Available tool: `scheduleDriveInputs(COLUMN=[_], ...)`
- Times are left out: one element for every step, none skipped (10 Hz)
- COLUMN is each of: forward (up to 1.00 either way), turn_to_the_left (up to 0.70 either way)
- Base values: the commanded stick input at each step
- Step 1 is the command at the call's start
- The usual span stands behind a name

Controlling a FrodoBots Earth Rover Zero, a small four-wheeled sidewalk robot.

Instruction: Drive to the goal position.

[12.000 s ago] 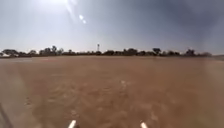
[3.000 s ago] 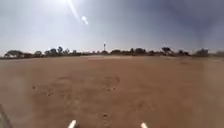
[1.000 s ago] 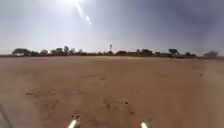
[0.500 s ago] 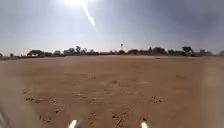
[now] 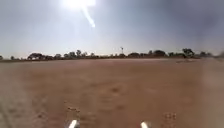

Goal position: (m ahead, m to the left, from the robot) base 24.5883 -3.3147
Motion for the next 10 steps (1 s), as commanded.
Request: scheduleDriveInputs(forward=[0.70,0.70,0.70,0.70,0.70,0.70,0.70,0.70,0.70,0.70], turn_to_the_left=[0.00,0.00,0.00,0.00,0.00,0.00,0.00,0.00,0.00,0.00])
